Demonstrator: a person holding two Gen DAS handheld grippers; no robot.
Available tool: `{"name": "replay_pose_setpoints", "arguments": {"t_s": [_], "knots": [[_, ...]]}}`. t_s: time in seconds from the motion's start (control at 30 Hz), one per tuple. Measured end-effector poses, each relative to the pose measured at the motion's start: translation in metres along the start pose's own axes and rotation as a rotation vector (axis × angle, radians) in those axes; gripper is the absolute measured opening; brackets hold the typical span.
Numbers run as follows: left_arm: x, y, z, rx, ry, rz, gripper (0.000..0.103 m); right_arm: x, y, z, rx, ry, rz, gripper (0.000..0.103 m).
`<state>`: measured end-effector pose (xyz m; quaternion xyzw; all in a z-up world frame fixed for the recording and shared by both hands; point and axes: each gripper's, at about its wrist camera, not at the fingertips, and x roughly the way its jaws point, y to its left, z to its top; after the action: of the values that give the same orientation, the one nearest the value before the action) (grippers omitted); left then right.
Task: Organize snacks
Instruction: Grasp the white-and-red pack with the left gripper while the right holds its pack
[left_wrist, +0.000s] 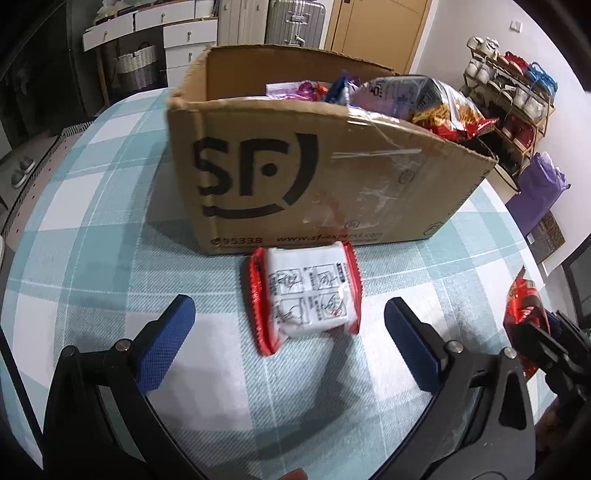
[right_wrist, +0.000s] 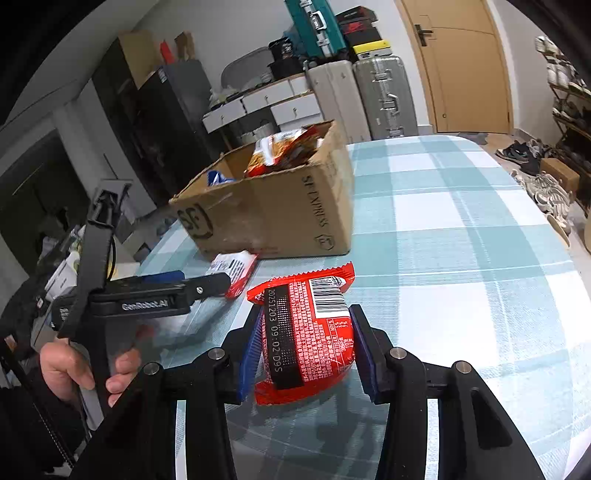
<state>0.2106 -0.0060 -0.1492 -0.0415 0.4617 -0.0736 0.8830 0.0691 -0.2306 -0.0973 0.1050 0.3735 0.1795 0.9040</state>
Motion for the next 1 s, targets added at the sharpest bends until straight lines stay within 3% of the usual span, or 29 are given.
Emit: {"name": "replay_pose_setpoints", "arguments": {"t_s": [0.77,0.9,0.97,1.0], "knots": [[0.049,-0.027,0.035,0.038,0.020,0.092,0.099,-0.007,-0.006,-0.002,0.006,-0.006,0.005,0.045],[0.048,-0.022,0.040,0.011,0.003,0.027,0.089,-0.007,-0.004,-0.002,0.005,-0.004,0.003,0.045],[0.046,-0.023,0.042,0.024,-0.005,0.019,0.072,-0.008,-0.002,-0.002,-0.001,-0.002,-0.001,0.045],[0.045,-0.024,0.042,0.035,-0.010,0.011,0.055,-0.008,-0.001,-0.002,-0.004,0.000,-0.002,0.045]]}}
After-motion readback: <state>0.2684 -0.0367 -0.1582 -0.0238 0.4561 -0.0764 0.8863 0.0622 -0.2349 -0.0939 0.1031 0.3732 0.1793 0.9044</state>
